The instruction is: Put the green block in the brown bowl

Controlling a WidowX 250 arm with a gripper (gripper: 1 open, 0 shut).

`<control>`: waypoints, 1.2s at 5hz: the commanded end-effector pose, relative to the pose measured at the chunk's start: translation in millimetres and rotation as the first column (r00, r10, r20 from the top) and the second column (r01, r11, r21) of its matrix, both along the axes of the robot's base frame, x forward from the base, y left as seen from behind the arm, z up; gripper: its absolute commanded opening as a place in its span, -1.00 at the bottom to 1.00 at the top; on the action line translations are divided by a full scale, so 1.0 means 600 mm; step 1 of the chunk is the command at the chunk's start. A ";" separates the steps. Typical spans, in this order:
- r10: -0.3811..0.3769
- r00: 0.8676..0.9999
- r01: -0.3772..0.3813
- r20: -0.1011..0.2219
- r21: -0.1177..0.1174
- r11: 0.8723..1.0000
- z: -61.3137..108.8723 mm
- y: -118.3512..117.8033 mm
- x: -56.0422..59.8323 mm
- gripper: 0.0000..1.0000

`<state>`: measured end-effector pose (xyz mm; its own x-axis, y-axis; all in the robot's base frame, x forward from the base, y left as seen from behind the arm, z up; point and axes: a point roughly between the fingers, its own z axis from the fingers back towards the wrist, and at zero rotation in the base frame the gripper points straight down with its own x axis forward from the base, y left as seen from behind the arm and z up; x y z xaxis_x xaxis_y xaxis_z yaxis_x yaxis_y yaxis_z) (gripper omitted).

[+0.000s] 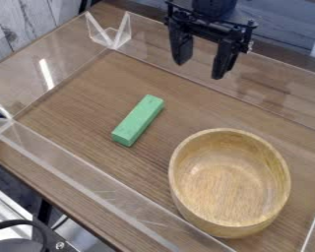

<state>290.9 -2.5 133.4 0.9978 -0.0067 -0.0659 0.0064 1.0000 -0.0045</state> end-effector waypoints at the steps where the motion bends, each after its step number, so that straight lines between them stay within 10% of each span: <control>1: -0.007 1.000 0.007 -0.021 0.004 1.000 -0.012 0.007 -0.006 1.00; 3: -0.003 1.000 0.004 -0.023 0.015 1.000 -0.046 0.068 -0.057 1.00; 6: 0.013 1.000 -0.012 -0.017 0.026 1.000 -0.101 0.132 -0.082 1.00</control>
